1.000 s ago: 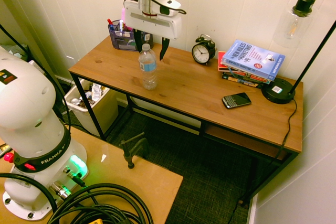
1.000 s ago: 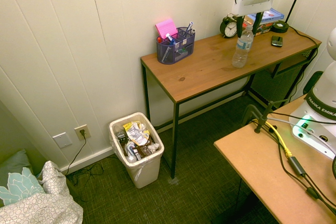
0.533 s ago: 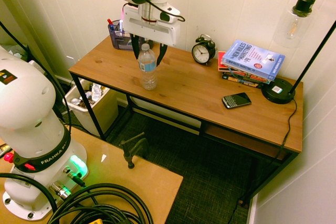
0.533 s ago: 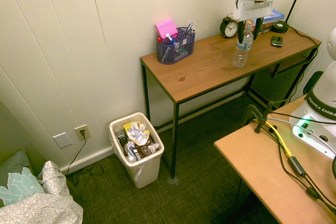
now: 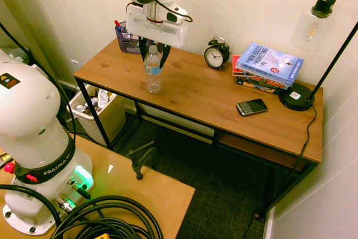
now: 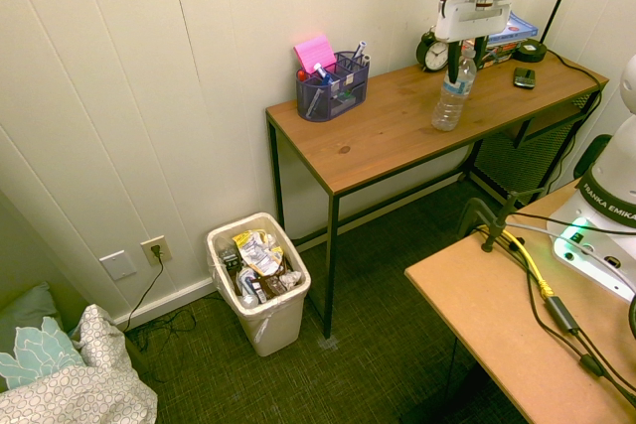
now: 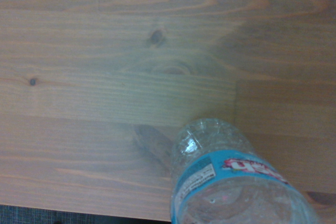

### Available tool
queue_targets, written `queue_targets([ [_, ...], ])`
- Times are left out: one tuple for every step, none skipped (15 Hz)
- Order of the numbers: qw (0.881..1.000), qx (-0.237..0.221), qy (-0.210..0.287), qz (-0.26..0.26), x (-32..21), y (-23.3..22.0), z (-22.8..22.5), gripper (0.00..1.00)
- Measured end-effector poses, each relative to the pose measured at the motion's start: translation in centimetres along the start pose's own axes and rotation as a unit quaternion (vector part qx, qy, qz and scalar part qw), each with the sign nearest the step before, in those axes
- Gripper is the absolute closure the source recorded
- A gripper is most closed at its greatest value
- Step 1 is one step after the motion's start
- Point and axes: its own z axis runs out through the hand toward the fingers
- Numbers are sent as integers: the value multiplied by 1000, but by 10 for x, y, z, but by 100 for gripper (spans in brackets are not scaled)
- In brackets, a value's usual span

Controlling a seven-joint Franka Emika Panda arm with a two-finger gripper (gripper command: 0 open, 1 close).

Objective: Throw the bottle in the trash bin

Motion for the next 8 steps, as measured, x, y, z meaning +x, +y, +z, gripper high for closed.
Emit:
queue_targets([
  [1000,0,1,0,0,-1,0,100],
  [1000,1,2,0,0,-1,-1,100],
  [1000,2,2,0,1,-1,-1,100],
  [1000,2,2,1,1,-1,-1,100],
  [1000,3,3,1,0,-1,-2,100],
  [1000,6,6,-1,-1,-1,-6,100],
  [1000,10,10,-6,-4,-2,-12,100],
  [1000,14,14,-14,-12,-7,-20,100],
])
